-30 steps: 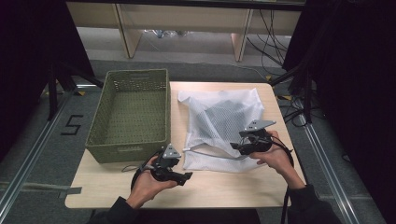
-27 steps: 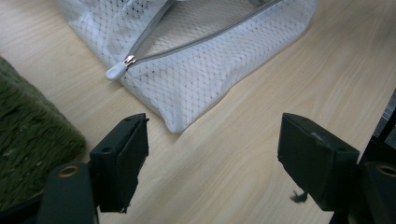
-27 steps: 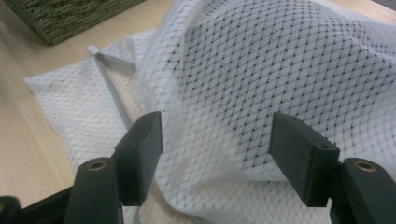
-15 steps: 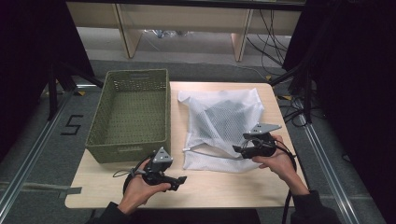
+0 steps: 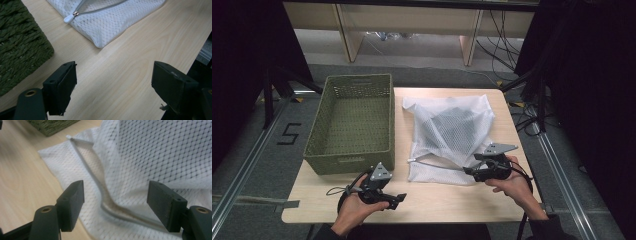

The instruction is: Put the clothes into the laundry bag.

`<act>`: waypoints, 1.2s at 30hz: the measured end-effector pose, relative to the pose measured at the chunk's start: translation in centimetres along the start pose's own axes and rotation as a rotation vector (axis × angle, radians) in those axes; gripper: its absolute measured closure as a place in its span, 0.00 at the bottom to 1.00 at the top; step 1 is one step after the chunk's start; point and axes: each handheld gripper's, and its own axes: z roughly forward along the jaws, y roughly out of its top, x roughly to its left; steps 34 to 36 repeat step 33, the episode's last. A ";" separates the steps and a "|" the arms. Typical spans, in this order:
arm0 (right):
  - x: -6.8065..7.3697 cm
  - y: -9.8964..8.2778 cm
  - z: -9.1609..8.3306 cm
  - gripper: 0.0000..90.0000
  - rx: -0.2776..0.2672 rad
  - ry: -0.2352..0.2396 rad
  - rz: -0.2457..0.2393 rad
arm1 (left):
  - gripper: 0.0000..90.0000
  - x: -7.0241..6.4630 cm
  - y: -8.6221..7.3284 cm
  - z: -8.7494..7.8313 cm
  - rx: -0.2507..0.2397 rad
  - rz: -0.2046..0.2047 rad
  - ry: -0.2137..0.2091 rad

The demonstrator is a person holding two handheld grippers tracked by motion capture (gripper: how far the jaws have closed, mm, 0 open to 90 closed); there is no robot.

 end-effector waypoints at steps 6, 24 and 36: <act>0.9 -1.1 -0.6 0.35 0.010 0.015 0.000 | 0.23 -0.3 -0.3 0.0 0.010 -0.001 0.000; 2.4 -3.3 -1.8 0.34 0.037 0.040 -0.040 | 0.23 -1.4 -1.1 -0.3 0.011 0.009 -0.007; 2.3 -3.4 -1.9 0.34 0.044 0.028 -0.026 | 0.23 -1.3 -1.1 -0.2 0.016 0.009 -0.004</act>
